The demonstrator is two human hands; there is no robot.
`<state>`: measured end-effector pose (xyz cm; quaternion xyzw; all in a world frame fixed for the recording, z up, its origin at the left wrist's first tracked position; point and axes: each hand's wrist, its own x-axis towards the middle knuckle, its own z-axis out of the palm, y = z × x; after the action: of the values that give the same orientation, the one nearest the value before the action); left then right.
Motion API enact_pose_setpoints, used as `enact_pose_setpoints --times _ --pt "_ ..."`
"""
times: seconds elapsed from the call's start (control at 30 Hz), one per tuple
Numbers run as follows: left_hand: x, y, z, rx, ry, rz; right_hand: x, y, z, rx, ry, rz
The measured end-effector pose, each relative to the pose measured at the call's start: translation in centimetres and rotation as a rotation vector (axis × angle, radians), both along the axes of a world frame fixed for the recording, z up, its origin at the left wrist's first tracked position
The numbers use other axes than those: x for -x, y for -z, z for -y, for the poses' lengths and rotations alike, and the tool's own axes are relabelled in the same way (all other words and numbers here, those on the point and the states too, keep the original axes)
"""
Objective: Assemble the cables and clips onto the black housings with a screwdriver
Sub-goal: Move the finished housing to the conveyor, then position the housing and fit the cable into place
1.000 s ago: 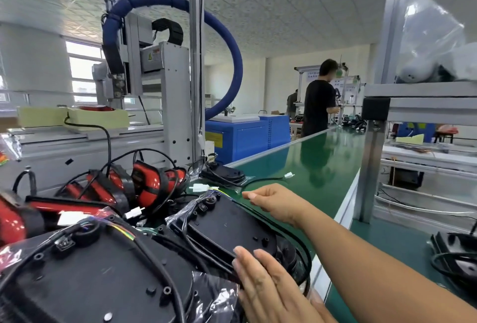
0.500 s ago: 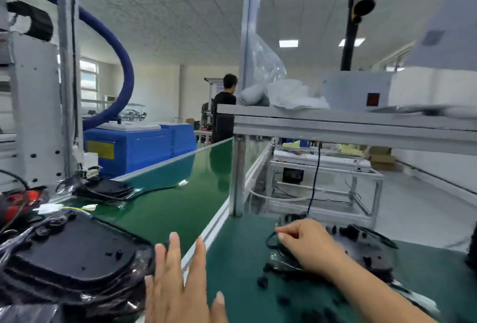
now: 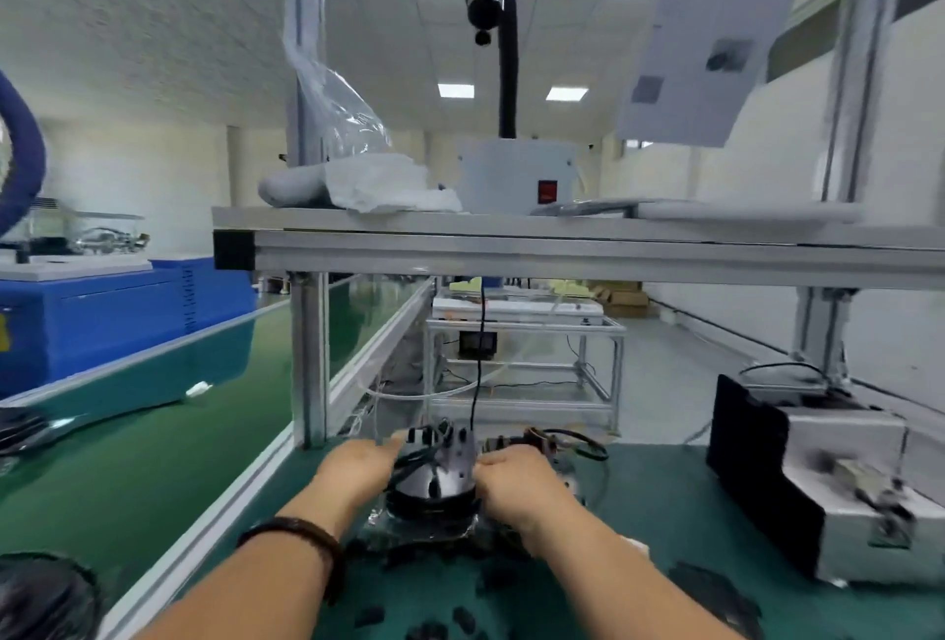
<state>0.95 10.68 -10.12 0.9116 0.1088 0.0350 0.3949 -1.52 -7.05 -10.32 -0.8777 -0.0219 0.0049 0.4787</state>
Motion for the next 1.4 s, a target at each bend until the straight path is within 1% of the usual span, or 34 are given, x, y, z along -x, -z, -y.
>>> enact_pose_setpoints --times 0.03,0.1,0.13,0.17,0.23,0.27,0.3,0.33,0.4,0.43,0.5,0.53,0.6,0.67,0.73,0.8,0.87,0.97,1.13,1.23,1.3,1.37,1.4 --pt "-0.6 -0.1 0.4 -0.006 0.086 -0.046 -0.2 0.1 -0.4 0.022 0.0 0.0" --pt "-1.2 0.2 1.3 -0.081 0.25 -0.116 -0.5 0.2 -1.4 -0.066 0.011 -0.05" --pt "-1.7 0.5 1.5 -0.106 0.294 -0.121 -0.8 0.1 -2.0 -0.075 0.017 -0.097" --pt "-2.0 0.7 1.7 -0.106 0.301 -0.136 -0.8 -0.2 -2.4 -0.003 0.021 -0.118" --pt "-2.7 1.3 1.8 -0.087 0.263 -0.121 -0.7 -0.6 -3.0 0.2 -0.038 -0.106" --pt "-2.9 1.5 1.9 -0.06 0.253 -0.087 -0.9 -0.6 -3.4 0.233 -0.027 -0.114" --pt "-2.9 1.6 2.0 -0.019 0.217 -0.057 -1.1 -0.5 -3.5 0.218 -0.04 -0.1" --pt "-2.9 1.5 2.0 0.026 0.182 -0.009 -1.3 -0.6 -3.7 0.147 0.022 -0.117" --pt "-2.9 1.7 1.6 0.218 0.06 0.032 -1.4 -0.8 -4.3 0.067 0.097 -0.159" --pt "-2.9 1.7 1.2 0.334 0.0 0.029 -1.6 -0.6 -4.3 -0.028 0.113 -0.14" --pt "-2.7 1.6 0.8 0.438 -0.066 0.024 -2.3 -0.4 -4.7 -0.129 0.165 -0.154" --pt "-2.7 1.5 0.6 0.46 -0.069 0.035 -2.3 0.1 -4.9 -0.189 0.159 -0.132" --pt "-2.6 0.9 0.6 0.477 -0.096 0.053 -2.3 1.2 -5.3 -0.435 0.293 -0.128" --pt "-2.3 0.4 0.5 0.491 -0.106 0.053 -2.1 1.7 -5.7 -0.47 0.32 -0.078" --pt "-1.8 0.0 0.5 0.494 -0.115 0.054 -2.3 1.8 -6.0 -0.61 0.323 -0.042" --pt "-1.2 -0.1 0.4 0.487 -0.124 0.096 -2.1 1.4 -6.3 -0.738 0.315 -0.024" --pt "-0.6 -0.5 0.5 0.44 -0.14 0.132 -1.6 0.8 -6.3 -0.768 0.329 0.006" --pt "0.9 -1.2 0.5 0.415 -0.148 0.173 -0.3 0.0 -6.3 -0.823 0.295 0.047" --pt "4.1 -2.7 0.6 0.498 -0.174 0.2 1.5 -0.9 -5.6 -0.936 0.195 0.004" --pt "6.2 -4.4 1.1 0.622 -0.099 0.271 2.6 -1.6 -5.0 -1.005 0.109 0.084" --pt "8.5 -5.2 1.4 0.675 -0.051 0.324 4.1 -2.1 -4.1 -1.08 0.022 0.094" --pt "11.1 -5.4 1.8 0.657 0.024 0.312 6.6 -2.6 -2.2 -1.138 -0.045 0.058" --pt "12.3 -5.4 1.9 0.675 0.064 0.265 7.9 -2.5 -1.2 -1.152 -0.081 0.028"
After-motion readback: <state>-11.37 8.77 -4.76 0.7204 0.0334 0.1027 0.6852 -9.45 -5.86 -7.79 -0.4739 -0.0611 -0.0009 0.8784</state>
